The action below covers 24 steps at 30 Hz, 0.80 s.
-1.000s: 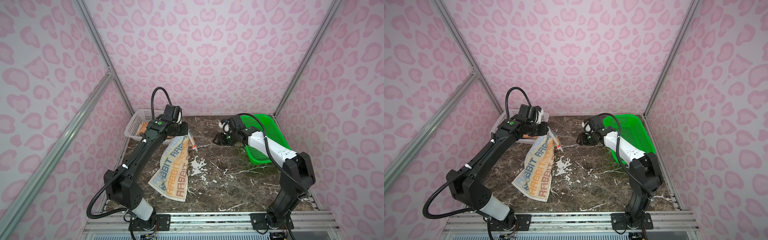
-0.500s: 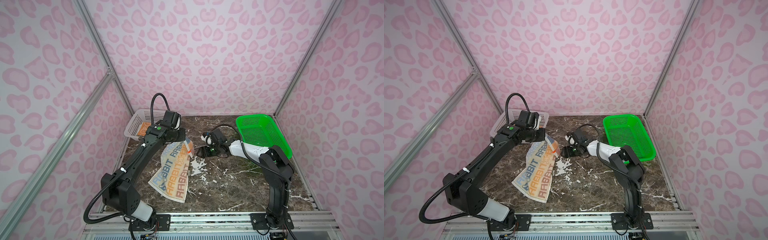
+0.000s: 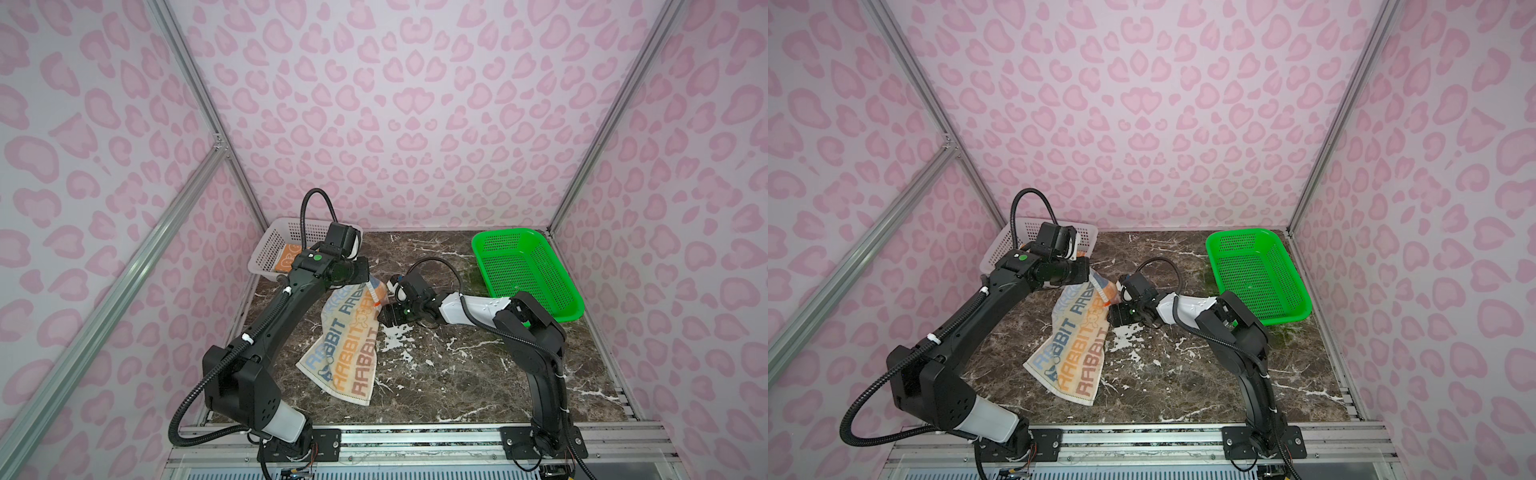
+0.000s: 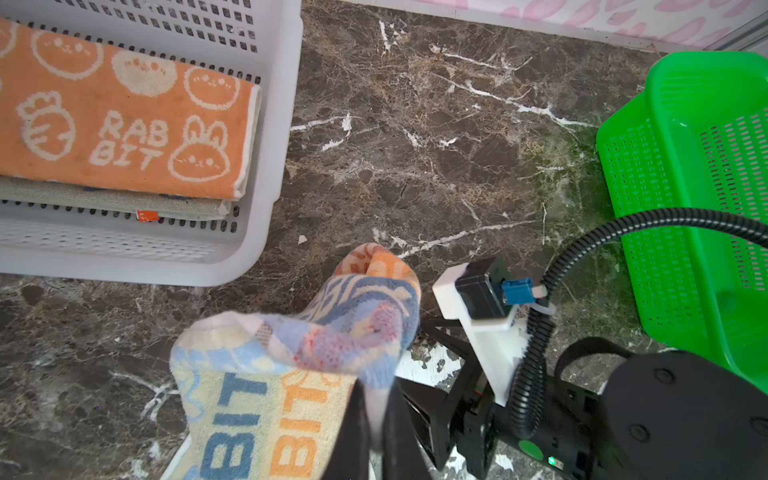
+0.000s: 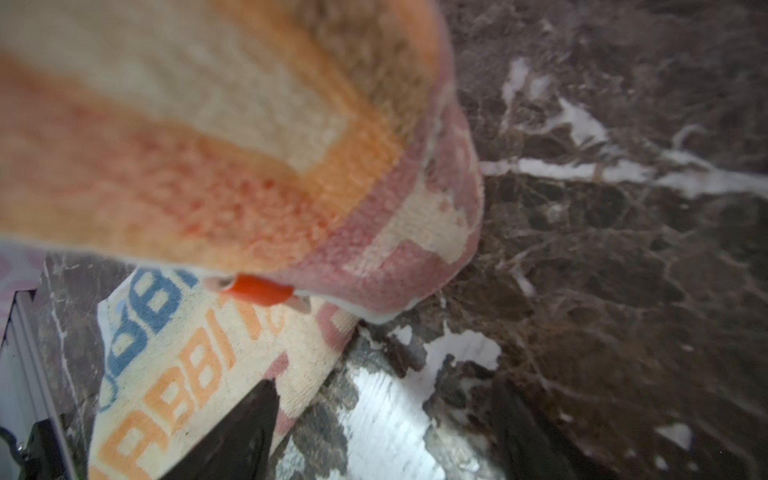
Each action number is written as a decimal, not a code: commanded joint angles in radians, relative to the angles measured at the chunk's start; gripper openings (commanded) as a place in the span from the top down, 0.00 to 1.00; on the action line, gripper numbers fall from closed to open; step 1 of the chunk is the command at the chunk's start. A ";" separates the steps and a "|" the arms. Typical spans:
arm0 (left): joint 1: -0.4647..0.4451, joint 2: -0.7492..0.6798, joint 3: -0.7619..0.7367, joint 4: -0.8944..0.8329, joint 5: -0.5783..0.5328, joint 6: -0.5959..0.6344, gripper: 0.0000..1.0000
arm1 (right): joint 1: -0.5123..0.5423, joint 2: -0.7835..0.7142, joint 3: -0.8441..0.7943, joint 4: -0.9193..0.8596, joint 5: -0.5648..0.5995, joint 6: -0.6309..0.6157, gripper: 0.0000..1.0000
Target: Fold and stack the towels
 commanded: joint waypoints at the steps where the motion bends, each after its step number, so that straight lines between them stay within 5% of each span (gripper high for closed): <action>1: 0.001 -0.002 -0.004 0.024 0.006 -0.009 0.98 | 0.008 0.027 0.021 0.037 0.079 0.050 0.23; 24: 0.001 -0.010 -0.033 0.048 0.019 -0.023 0.97 | 0.023 0.131 0.086 0.017 0.163 0.168 0.90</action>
